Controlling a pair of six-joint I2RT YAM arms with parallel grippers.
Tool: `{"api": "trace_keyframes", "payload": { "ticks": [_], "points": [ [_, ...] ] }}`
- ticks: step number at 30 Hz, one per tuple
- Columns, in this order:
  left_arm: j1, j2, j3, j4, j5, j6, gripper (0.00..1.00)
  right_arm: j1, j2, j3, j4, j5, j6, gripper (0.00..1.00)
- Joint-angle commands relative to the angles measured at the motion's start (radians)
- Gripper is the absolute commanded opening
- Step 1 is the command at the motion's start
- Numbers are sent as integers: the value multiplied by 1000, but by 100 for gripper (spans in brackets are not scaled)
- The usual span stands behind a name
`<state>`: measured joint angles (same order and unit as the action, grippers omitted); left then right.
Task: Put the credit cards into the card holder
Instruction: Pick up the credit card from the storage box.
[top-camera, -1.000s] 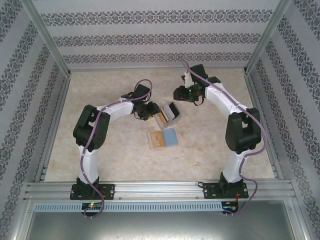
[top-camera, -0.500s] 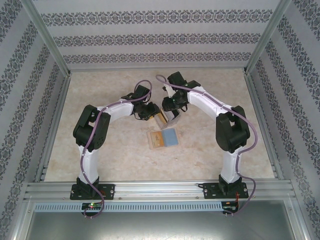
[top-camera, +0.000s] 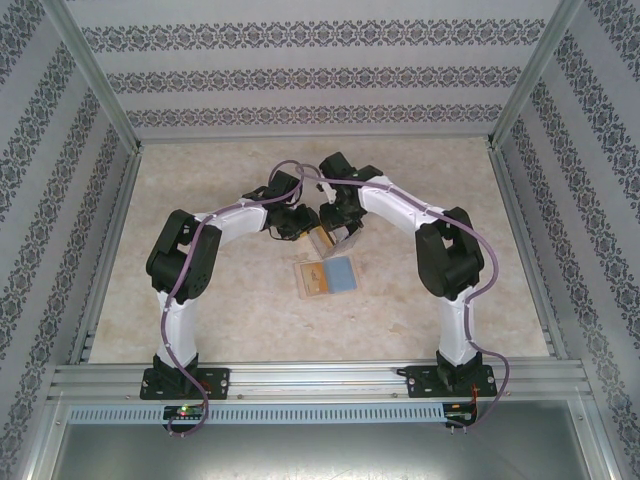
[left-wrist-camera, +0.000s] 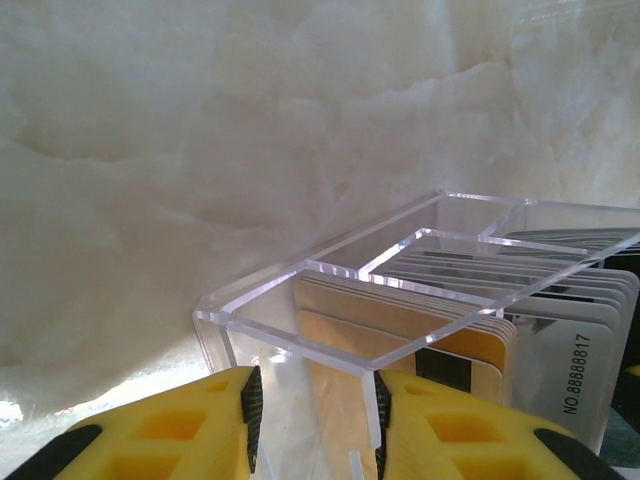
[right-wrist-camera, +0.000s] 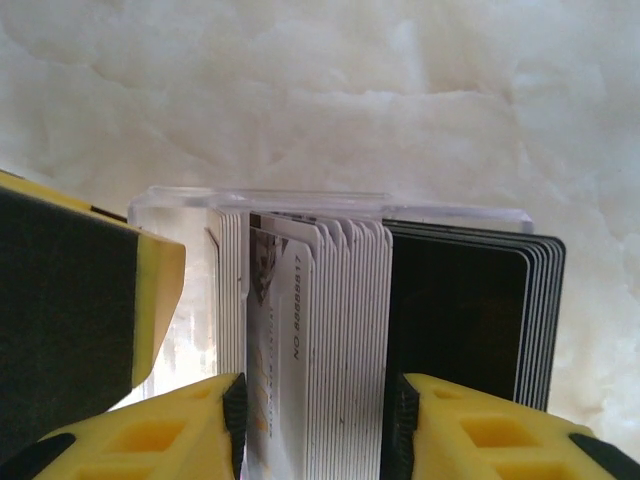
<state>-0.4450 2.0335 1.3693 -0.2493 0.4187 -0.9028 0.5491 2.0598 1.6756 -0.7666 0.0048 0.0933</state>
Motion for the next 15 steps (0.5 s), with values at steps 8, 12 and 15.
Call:
{"api": "trace_keyframes", "payload": {
  "ticks": [8, 12, 15],
  "points": [
    [2, -16, -39, 16, -8, -16, 35, 58, 37, 6, 8, 266, -42, 45],
    [1, -21, -44, 16, -10, -15, 35, 64, 2, -10, 40, 302, -47, 43],
    [0, -22, -47, 15, -12, -15, 35, 64, -10, -5, 38, 310, -48, 41]
  ]
}}
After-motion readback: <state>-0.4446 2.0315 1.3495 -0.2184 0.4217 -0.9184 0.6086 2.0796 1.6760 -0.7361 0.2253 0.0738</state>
